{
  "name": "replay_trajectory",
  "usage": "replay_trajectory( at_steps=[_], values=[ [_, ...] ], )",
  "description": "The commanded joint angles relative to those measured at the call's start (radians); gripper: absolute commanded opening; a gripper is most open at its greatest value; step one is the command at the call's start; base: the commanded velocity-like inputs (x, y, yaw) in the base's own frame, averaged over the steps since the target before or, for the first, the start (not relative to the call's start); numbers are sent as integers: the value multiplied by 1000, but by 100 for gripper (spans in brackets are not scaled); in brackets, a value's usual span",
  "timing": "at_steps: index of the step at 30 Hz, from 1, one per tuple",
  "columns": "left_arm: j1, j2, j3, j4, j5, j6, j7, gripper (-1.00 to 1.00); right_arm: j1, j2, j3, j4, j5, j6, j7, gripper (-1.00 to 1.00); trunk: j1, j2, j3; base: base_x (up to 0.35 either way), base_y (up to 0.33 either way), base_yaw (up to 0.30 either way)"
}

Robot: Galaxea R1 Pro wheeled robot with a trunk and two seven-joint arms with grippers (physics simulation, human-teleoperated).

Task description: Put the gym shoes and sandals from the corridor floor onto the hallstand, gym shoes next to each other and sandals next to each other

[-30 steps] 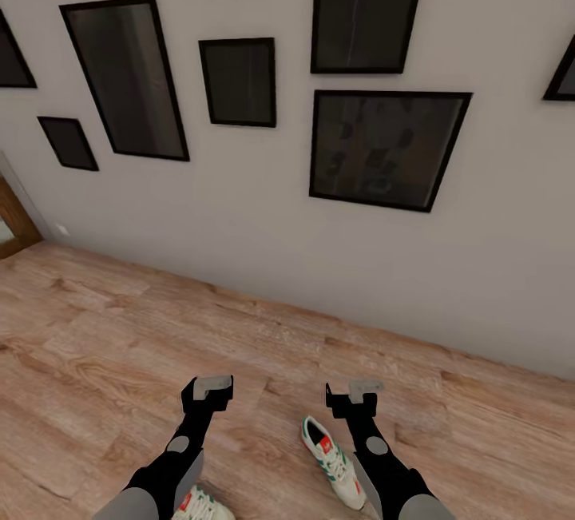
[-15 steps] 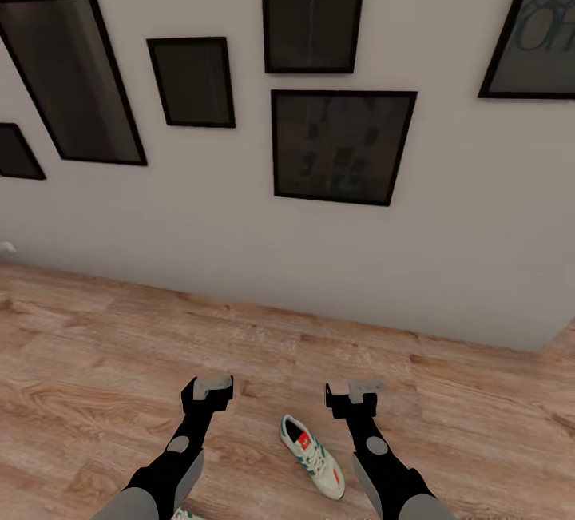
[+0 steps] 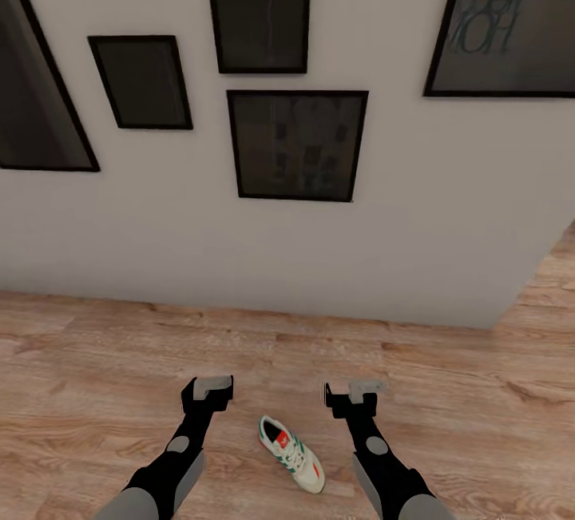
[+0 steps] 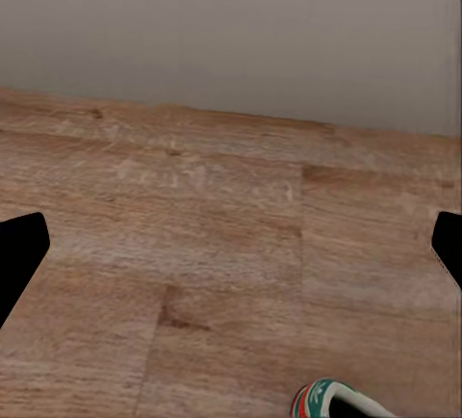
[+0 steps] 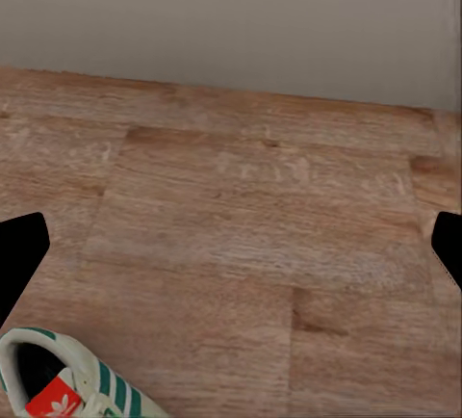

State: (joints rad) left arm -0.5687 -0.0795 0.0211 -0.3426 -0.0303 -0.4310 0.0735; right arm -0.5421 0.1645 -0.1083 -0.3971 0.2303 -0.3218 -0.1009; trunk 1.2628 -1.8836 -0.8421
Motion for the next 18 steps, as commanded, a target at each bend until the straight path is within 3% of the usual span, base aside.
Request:
replay_trajectory(
  at_steps=[1, 7, 18],
  values=[
    [0, 0, 2, 0, -3, -3, 3, 100, -1, 1, -7, 1, 10, -3, -2, 100, 0, 0, -1, 0, 0, -261],
    [0, 0, 2, 0, -3, -3, 3, 100, -1, 1, -7, 1, 10, -3, -2, 100, 0, 0, -1, 0, 0, -209],
    [0, 0, 2, 0, -3, -4, 2, 100, -1, 1, -7, 1, 10, -3, -2, 100, 0, 0, -1, 0, 0, -29]
  ],
)
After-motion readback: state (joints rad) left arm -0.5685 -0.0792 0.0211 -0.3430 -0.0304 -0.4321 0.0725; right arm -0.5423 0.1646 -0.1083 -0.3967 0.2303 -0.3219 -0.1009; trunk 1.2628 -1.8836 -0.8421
